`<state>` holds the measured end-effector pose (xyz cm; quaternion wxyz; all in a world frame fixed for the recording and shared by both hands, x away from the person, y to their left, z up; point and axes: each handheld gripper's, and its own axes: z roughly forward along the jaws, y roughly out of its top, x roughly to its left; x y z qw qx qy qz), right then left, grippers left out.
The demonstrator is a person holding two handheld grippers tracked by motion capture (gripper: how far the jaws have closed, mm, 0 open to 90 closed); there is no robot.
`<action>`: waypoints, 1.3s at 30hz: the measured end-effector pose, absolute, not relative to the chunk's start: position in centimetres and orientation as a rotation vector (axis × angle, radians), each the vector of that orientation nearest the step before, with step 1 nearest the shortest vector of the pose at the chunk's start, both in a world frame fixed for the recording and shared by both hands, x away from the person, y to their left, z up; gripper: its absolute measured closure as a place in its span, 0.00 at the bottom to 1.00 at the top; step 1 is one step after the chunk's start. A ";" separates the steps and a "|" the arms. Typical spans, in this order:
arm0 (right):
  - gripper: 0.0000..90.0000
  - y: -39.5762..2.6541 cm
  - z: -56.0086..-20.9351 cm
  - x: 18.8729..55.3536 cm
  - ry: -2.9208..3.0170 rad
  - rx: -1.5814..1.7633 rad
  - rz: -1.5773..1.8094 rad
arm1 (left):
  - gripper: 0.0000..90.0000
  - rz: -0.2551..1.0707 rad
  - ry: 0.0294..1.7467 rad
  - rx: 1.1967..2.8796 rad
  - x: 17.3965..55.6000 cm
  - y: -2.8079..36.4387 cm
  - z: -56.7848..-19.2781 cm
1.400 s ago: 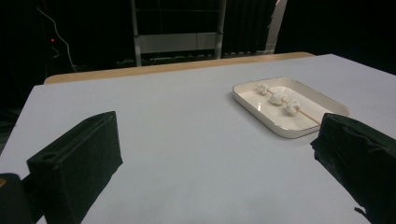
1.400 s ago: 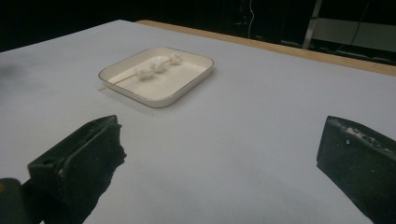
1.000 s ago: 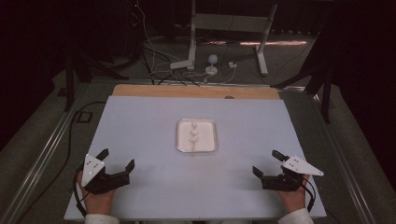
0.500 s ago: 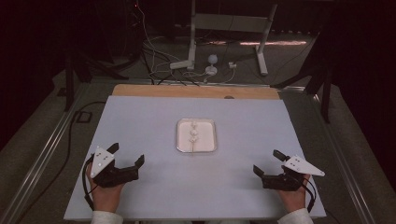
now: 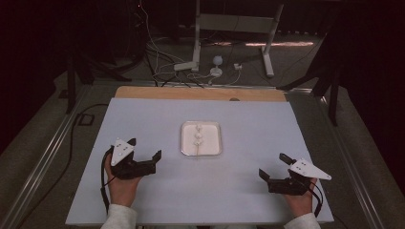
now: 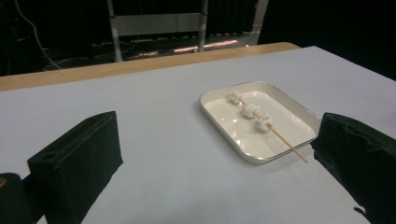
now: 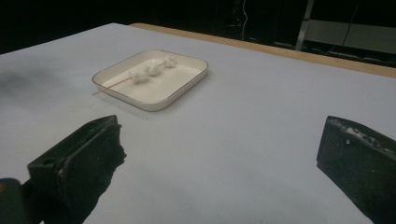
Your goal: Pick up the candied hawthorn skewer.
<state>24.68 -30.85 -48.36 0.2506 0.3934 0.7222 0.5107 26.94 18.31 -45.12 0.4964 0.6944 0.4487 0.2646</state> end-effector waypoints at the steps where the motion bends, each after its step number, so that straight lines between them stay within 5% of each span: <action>1: 0.00 -30.8 -48.4 24.7 1.966 1.070 1.390 | 0.01 0.638 1.082 1.688 27.1 18.1 -45.0; 39: 0.00 -30.7 -48.6 25.0 1.982 1.075 1.378 | 0.02 0.503 1.045 1.834 33.3 9.0 -49.4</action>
